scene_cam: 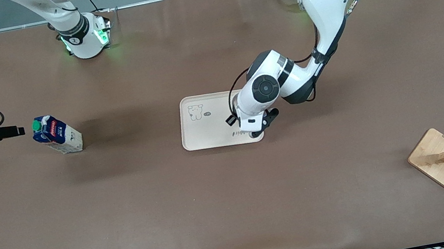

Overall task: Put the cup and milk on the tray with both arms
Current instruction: 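Lower the mug onto the tray while the right gripper grasps the carton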

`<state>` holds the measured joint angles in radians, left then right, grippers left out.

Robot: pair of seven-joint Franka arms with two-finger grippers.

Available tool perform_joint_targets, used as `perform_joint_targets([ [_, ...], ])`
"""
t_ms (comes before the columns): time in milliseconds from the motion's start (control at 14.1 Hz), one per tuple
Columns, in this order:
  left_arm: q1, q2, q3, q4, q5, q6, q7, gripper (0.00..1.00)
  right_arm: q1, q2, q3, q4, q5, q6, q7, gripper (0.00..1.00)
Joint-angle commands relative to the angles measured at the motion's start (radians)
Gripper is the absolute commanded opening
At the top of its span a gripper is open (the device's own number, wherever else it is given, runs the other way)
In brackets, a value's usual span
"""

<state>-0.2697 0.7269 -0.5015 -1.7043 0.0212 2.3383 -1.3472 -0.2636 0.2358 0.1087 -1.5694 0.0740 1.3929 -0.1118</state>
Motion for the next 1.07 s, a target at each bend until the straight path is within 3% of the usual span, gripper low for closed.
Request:
perform_joint_targets([
  [0, -0.013, -0.006, 0.012, 0.009, 0.023, 0.010, -0.029, 0.85, -0.042, 0.039, 0.016, -0.015, -0.005, 0.020, 0.006, 1.00],
  [71, -0.011, -0.010, 0.015, 0.009, 0.025, 0.009, -0.029, 1.00, -0.042, 0.036, 0.014, -0.079, -0.005, 0.097, 0.026, 1.00],
  [142, -0.012, -0.021, 0.020, 0.012, 0.025, 0.004, -0.027, 1.00, -0.055, 0.021, 0.016, -0.121, -0.006, 0.183, 0.071, 1.00],
  [427, 0.006, -0.113, 0.026, 0.018, 0.025, -0.037, -0.023, 1.00, -0.062, -0.084, 0.017, -0.285, -0.006, 0.227, 0.090, 1.00],
  [711, 0.042, -0.245, 0.067, 0.020, 0.031, -0.118, 0.041, 1.00, -0.065, -0.193, 0.017, -0.475, -0.006, 0.428, 0.078, 1.00],
  [996, 0.131, -0.351, 0.066, 0.020, 0.129, -0.227, 0.133, 1.00, -0.060, -0.282, 0.019, -0.616, -0.006, 0.532, 0.066, 1.00],
])
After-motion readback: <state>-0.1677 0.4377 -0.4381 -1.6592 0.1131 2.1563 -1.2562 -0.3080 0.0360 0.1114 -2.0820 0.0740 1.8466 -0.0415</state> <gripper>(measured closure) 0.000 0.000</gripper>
